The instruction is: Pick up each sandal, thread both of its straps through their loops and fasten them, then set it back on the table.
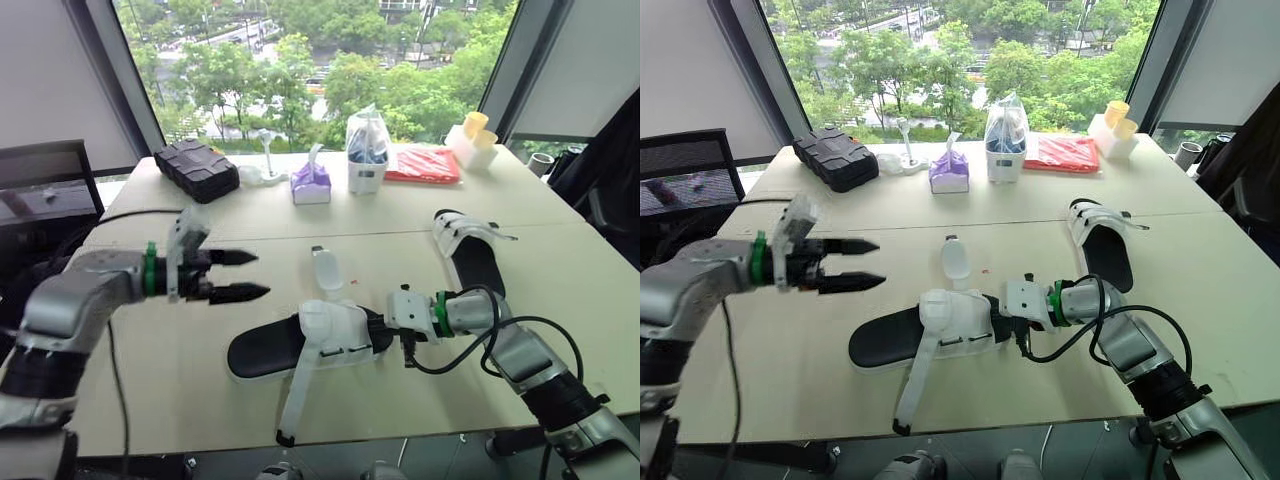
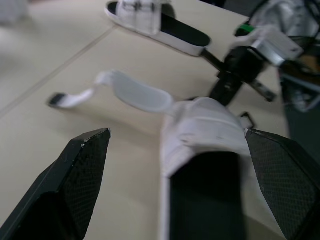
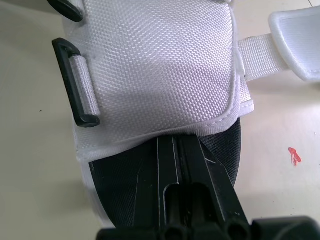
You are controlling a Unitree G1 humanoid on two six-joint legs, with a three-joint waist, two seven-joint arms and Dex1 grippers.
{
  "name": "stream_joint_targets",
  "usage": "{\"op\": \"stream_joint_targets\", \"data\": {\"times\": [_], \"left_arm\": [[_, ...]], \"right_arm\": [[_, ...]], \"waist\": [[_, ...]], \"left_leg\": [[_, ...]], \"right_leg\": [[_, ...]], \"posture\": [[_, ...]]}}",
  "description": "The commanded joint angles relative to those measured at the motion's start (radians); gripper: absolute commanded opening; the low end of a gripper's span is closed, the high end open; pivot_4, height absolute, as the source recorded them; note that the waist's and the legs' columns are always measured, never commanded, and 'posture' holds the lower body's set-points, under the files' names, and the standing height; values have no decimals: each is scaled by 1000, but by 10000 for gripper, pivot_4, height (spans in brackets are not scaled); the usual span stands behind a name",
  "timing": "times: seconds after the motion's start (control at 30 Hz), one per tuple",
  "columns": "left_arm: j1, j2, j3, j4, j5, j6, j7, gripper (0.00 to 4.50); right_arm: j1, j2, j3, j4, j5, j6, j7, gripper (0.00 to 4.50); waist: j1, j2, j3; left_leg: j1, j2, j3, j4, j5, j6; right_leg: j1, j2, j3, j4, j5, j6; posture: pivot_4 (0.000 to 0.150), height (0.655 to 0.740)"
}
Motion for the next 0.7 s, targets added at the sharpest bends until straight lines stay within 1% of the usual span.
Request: {"op": "stream_joint_targets", "data": {"times": [0.03,0.1,0.17,0.27,0.47,0.57,0.7], "left_arm": [[100,51,69,-135,-99,101,-3,44621],[215,98,59,-240,-122,119,-48,44621],[267,114,39,-286,-101,91,-51,44621],[280,104,34,-307,-108,94,-31,44621],[290,90,-10,-325,-101,96,-16,44621],[301,112,-38,-311,-83,92,-34,44621],[351,104,-52,-315,-100,130,-9,44621]], "right_arm": [[17,-6,-17,-63,21,64,5,0],[41,0,-20,-130,48,114,9,0],[62,6,-12,-182,53,156,7,0],[86,27,5,-226,44,195,-12,0],[116,34,21,-298,45,251,-17,0],[117,35,20,-299,36,253,-26,0],[114,34,19,-290,33,251,-32,0]], "waist": [[10,0,0],[12,0,0],[16,1,1],[23,1,1],[17,1,1],[15,1,1],[15,1,1]], "left_leg": [[0,0,0,0,0,0],[0,0,0,0,0,0],[0,0,0,-3,0,0],[0,1,0,-3,0,-1],[0,1,1,-4,0,-1],[0,1,1,-6,0,-1],[0,1,1,-7,0,-1]], "right_leg": [[0,0,0,0,0,0],[0,-1,2,-1,0,-1],[0,-2,3,-2,0,-1],[-1,-2,3,-3,0,-2],[-1,-2,3,-5,0,-2],[-1,-2,3,-5,0,-3],[-1,-2,3,-5,-1,-3]], "posture": [[1500,7400],[1500,7400],[1500,7400],[1500,7400],[1500,7400],[1500,7400],[1500,7400]]}}
